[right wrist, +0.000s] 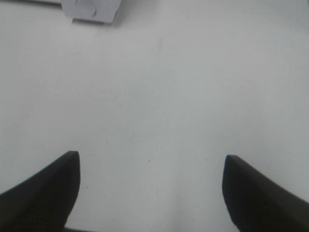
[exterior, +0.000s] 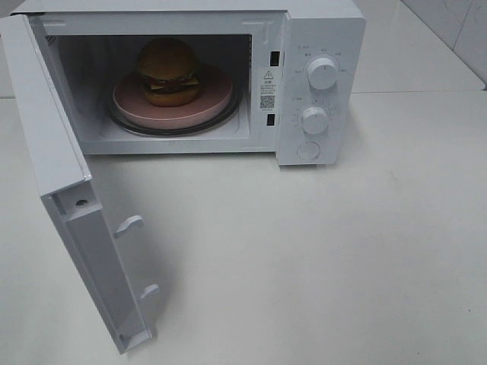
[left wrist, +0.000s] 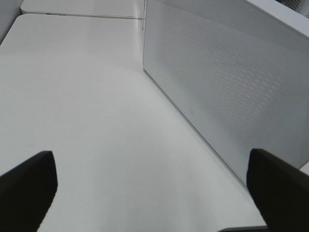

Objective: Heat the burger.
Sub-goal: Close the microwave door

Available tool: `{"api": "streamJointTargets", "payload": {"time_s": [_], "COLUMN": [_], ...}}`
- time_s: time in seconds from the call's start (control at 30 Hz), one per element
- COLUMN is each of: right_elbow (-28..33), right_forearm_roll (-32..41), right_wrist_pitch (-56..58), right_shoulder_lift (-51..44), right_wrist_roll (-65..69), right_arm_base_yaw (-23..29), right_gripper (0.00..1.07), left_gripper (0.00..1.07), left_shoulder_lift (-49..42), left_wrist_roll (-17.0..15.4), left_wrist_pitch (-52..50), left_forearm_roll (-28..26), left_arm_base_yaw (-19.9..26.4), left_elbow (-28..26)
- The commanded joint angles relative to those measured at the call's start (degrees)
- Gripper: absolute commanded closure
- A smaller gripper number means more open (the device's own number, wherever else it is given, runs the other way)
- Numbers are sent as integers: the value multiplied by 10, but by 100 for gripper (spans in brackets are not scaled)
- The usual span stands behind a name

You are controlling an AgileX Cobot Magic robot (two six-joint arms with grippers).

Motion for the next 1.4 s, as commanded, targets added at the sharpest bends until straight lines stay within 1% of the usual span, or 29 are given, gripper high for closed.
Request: {"api": "streamJointTargets", "payload": {"time_s": [0.03, 0.07, 0.13, 0.17, 0.2, 0.23, 0.3, 0.93, 1.1, 1.27, 1.33, 1.4], "right_elbow": [3, 3, 4, 4, 5, 5, 5, 5, 5, 5, 7, 7], "right_forearm_roll": [4, 4, 4, 4, 5, 8, 8, 8, 18, 37, 72, 80], "right_wrist_pitch": [-6, -6, -6, -6, -5, -6, -6, -6, -6, -7, -9, -9], "right_shoulder_lift": [-65, -65, -117, -117, -143, -140, -141, -140, -140, -140, -140, -140], "right_wrist_roll": [-10, -10, -10, -10, -10, -9, -10, -9, -14, -39, -84, -94], "right_arm_base_yaw": [-37, -37, -68, -68, -89, -111, -116, -116, -108, -106, -106, -106], "right_gripper": [31, 31, 31, 31, 31, 31, 31, 32, 32, 32, 32, 32], "left_gripper": [7, 7, 7, 7, 7, 7, 7, 7, 7, 7, 7, 7], "left_shoulder_lift": [-10, -10, -10, -10, -10, -10, -10, -10, -10, -10, -10, -10], "left_wrist_roll": [-3, -3, -3, -3, -3, -3, -3, -3, -3, -3, -3, -3], "left_wrist_pitch": [-7, -7, -7, -7, -7, -7, -7, -7, -7, -7, -7, -7], "left_forearm_roll": [2, 2, 2, 2, 2, 2, 1, 2, 2, 2, 2, 2], "left_arm_base_yaw": [-2, -2, -2, -2, -2, -2, -2, -2, -2, -2, -2, -2], "left_elbow": [2, 2, 2, 2, 2, 2, 2, 2, 2, 2, 2, 2]}}
